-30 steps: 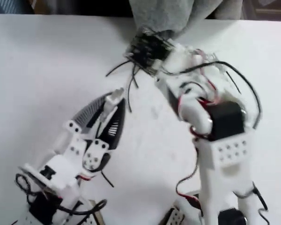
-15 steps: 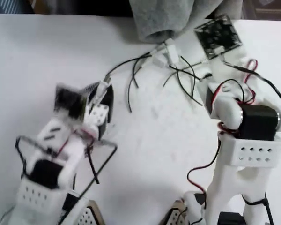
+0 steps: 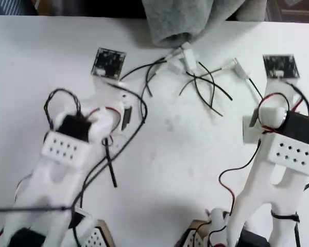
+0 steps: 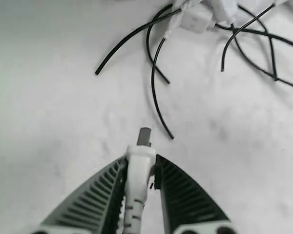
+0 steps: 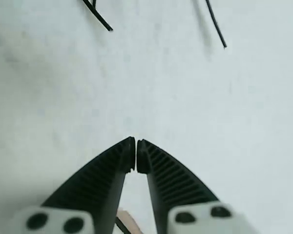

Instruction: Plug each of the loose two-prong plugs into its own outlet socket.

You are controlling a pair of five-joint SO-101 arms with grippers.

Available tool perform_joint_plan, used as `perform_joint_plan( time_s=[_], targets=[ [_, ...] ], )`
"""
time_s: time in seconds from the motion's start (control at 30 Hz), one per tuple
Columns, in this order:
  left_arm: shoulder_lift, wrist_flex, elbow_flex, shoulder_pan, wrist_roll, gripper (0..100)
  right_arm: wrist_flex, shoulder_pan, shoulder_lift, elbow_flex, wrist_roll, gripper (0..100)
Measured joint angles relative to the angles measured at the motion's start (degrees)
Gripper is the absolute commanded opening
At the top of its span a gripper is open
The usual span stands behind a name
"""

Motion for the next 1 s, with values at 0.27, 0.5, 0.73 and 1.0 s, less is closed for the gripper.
perform_joint_plan(
  time_s=[0.27, 0.5, 0.73, 1.0],
  targets=[
    [22.3, 22.2, -27.6, -8.0, -0.7, 3, -10.1, 2.8, 0.0, 22.2, 0.0, 2.2],
    [38.6, 35.9, -43.1, -9.0, 14.8, 3, -15.9, 2.8, 0.0, 33.8, 0.0, 2.1],
    [43.5, 37.2, -43.1, -9.1, 34.0, 3, -17.0, 2.8, 0.0, 34.8, 0.0, 2.1],
    [44.0, 36.9, -41.9, -1.1, 41.1, 3, -24.7, 2.8, 0.0, 40.9, -0.1, 2.1]
  ],
)
